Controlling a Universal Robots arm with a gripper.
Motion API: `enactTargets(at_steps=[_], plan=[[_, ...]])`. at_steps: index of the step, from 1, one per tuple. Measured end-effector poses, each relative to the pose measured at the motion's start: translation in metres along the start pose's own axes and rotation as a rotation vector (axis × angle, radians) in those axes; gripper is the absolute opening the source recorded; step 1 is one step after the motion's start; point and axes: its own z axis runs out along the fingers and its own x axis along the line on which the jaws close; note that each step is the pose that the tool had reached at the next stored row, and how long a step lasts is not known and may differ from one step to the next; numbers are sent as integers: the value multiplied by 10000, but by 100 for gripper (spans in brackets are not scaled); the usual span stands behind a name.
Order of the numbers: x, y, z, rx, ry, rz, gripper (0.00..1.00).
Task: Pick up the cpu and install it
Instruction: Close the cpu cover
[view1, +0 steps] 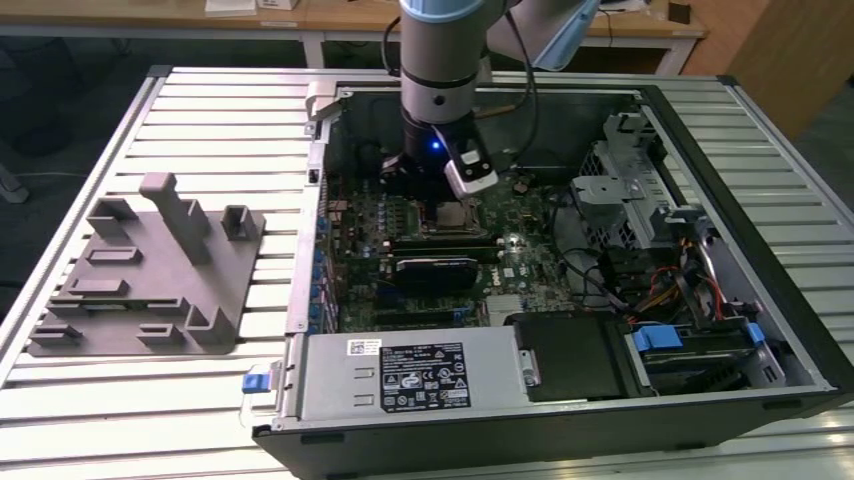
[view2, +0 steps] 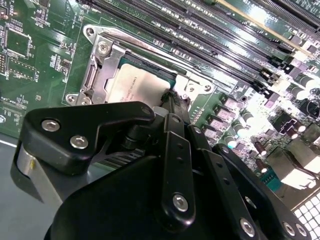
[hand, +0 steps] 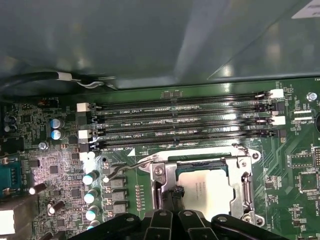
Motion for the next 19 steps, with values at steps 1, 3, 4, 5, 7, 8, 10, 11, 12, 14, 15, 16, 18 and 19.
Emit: enactTargets(at_steps=[1,3,4,5,7,8,10,11,12,14,15,16,18,19], plan=[[5,-1,0,1,1,0,11],[13,-1,-1,1,1,0,11],[17,-2,-1,1,1,-1,11],[20,-2,-1,1,1,0,11],[23,-3,-1,2,2,-1,11],[23,-2,-1,1,2,-1,11],[24,-2,-1,2,1,0,11],[24,-2,-1,1,1,0,11],[24,-3,-1,1,1,-1,11],[25,-3,-1,2,1,-1,11],[28,-3,-1,2,1,1,11],[32,-3,-1,1,1,2,11],[38,-4,-1,2,1,0,11],[40,-4,-1,2,2,-1,11]])
